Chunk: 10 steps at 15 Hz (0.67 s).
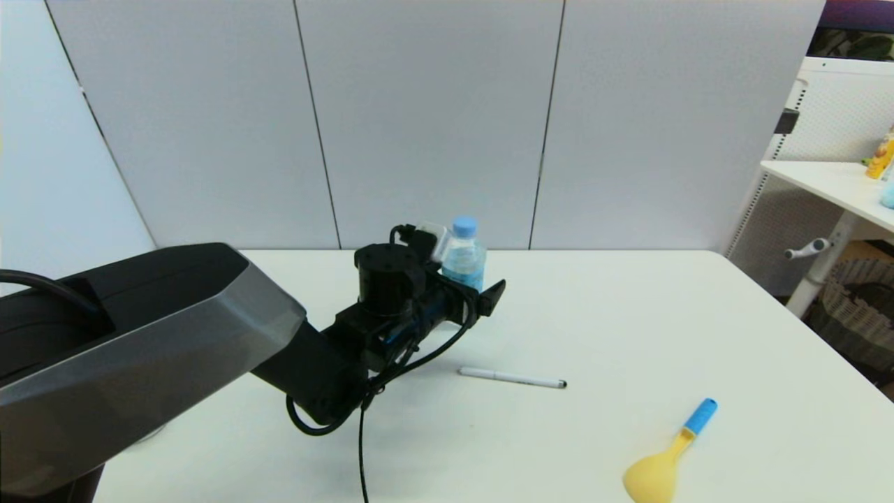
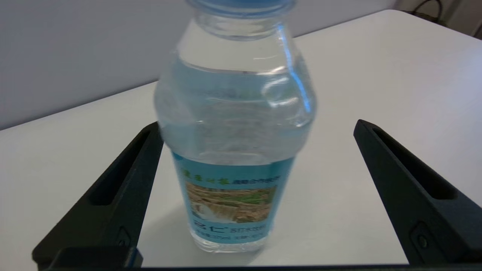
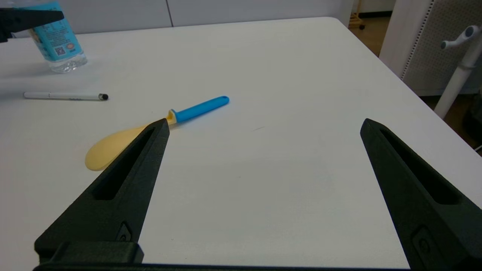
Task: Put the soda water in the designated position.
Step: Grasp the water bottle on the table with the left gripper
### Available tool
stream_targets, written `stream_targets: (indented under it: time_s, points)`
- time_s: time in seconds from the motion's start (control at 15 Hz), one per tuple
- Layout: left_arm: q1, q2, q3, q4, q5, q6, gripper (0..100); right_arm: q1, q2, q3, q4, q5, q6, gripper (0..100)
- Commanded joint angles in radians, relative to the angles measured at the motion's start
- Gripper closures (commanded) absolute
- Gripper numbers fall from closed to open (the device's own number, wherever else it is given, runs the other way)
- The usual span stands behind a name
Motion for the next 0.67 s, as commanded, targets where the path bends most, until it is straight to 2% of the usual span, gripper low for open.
stream_targets:
  time_s: [0.07,0.67]
  points:
    - [0.002,0.029,-0.035,-0.007,0.047,-0.003,0,0.0,0.001,0.0,0.0,0.0,0.001,0]
    - [0.01,0.086,-0.128,0.019,0.048,-0.028,0,0.0,0.001,0.0,0.0,-0.001,0.001,0]
